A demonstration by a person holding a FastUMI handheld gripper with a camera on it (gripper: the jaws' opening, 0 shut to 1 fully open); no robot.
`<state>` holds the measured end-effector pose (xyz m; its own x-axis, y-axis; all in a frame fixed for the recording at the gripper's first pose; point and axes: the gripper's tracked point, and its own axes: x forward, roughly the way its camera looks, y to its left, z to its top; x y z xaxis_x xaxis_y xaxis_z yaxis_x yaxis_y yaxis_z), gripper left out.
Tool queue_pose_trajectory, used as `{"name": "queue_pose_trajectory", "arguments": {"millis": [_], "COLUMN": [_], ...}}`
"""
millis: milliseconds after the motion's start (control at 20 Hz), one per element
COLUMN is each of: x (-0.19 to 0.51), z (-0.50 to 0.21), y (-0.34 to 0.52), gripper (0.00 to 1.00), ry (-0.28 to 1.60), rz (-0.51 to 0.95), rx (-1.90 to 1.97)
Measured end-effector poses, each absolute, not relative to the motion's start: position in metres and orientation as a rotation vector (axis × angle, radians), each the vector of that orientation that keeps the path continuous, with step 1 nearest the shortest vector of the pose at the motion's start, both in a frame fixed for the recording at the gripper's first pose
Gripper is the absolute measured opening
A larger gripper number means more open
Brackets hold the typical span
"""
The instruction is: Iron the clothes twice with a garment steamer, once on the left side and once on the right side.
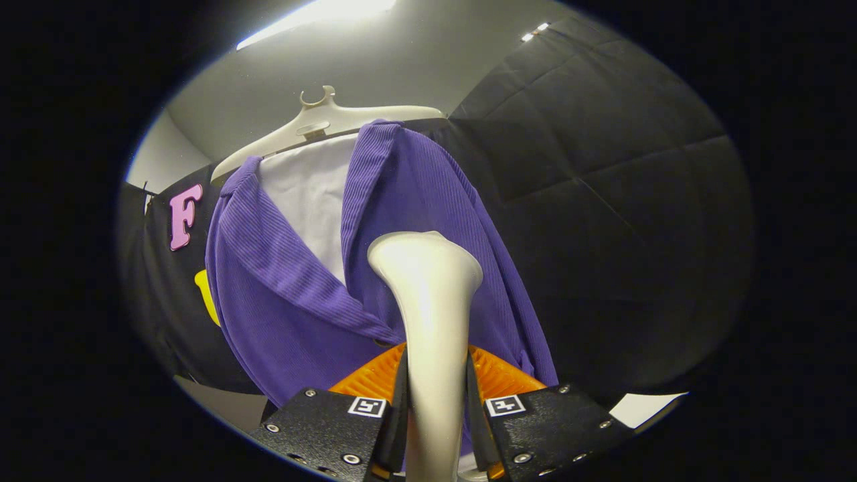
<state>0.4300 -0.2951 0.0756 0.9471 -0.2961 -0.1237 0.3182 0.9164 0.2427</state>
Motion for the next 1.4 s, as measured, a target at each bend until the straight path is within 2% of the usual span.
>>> {"name": "queue_pose_trajectory", "arguments": {"millis": [800, 1150, 1400], "x": [0.389, 0.373, 0.37], "z": [-0.057, -0.061, -0.103], "y": [-0.302, -0.289, -0.282], "gripper": [0.4, 0.39, 0.4], "ry": [0.279, 0.201, 0.311], "rz": [-0.353, -0.365, -0.365], "rx": [0.296, 0.276, 0.284]}}
